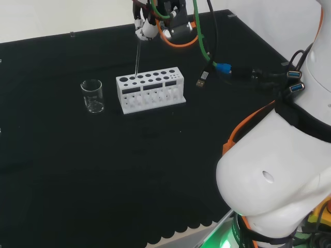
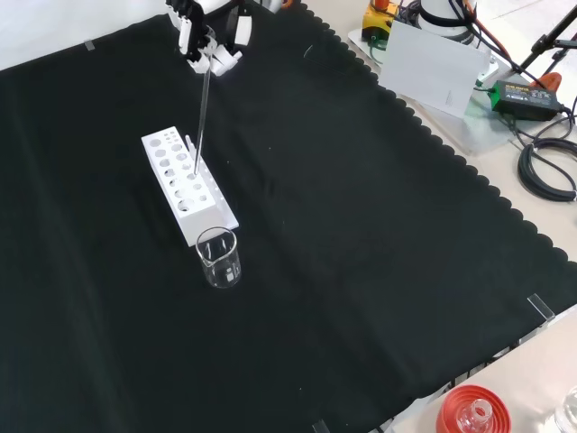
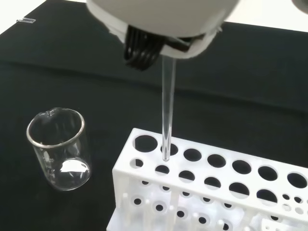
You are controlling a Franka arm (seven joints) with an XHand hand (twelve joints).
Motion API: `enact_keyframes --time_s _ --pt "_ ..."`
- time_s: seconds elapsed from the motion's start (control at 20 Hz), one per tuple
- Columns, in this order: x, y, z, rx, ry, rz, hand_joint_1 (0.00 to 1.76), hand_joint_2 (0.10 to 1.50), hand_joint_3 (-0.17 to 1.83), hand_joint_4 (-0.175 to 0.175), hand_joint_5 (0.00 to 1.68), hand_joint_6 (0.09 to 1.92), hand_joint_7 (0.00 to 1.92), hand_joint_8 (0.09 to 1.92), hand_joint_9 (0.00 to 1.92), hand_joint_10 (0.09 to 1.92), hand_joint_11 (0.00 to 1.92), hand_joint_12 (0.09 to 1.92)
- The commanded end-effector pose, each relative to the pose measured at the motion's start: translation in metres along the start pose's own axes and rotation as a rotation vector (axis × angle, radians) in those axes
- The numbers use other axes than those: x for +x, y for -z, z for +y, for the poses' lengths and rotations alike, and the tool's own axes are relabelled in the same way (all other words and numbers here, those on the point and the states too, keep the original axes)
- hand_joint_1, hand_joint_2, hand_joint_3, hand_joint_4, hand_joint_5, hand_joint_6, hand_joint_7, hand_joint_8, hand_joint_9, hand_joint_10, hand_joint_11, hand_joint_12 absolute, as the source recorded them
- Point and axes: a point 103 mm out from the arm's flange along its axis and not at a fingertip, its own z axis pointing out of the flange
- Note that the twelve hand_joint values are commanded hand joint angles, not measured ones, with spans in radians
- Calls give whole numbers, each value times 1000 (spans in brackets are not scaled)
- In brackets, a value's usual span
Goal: Put the glass rod back on the white test tube rack.
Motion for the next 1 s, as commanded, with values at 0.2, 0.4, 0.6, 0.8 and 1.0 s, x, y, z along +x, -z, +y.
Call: enact_keyframes --time_s 0.2,0.4,0.6,0.8,1.0 --pt "9 -3 0 9 11 -11 1218 568 846 -175 1253 790 1676 617 1886 343 1712 709" --pt "14 -5 3 17 14 -13 1218 568 846 -175 1254 789 1676 617 1886 342 1712 709" --pt "13 -8 5 13 17 -2 1219 568 846 -175 1254 788 1676 616 1886 342 1712 709" --pt "16 -11 6 17 22 0 1219 567 847 -175 1254 788 1677 615 1886 341 1712 708" --pt "17 -14 8 24 24 -2 1219 567 847 -175 1255 787 1677 614 1886 340 1712 708"
